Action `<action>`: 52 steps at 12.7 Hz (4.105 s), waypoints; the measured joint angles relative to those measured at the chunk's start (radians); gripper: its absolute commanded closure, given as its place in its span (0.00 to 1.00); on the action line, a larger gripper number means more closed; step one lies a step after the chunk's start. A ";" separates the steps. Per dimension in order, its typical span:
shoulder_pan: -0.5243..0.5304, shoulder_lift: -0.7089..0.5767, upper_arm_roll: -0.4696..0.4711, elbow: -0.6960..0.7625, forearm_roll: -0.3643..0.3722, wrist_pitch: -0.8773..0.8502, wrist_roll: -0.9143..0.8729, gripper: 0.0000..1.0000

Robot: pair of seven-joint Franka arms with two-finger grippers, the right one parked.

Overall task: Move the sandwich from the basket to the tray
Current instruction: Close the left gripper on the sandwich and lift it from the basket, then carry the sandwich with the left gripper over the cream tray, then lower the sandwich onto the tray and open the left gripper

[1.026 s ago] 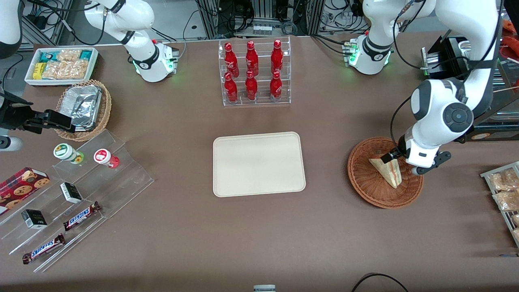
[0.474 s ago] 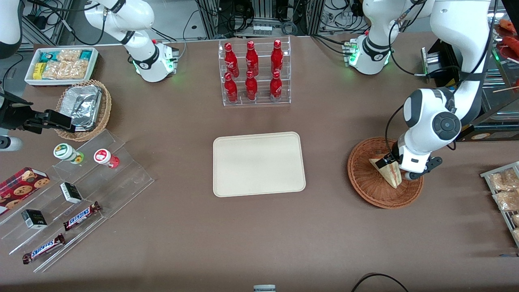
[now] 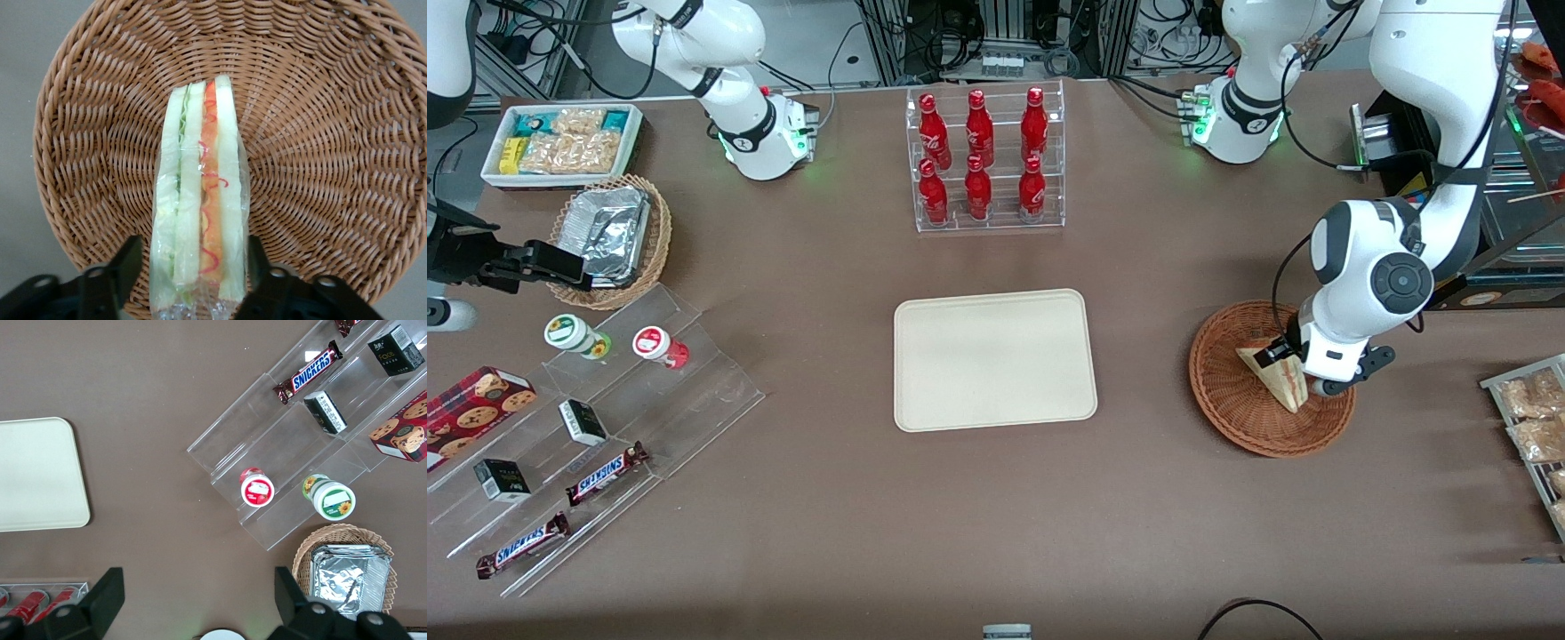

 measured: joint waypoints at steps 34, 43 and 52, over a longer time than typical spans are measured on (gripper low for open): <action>-0.611 0.520 -0.028 0.954 -0.078 -0.401 -0.117 1.00; -0.681 0.552 -0.029 0.957 -0.078 -0.424 -0.233 1.00; -0.699 0.573 -0.029 0.957 -0.078 -0.423 -0.310 0.56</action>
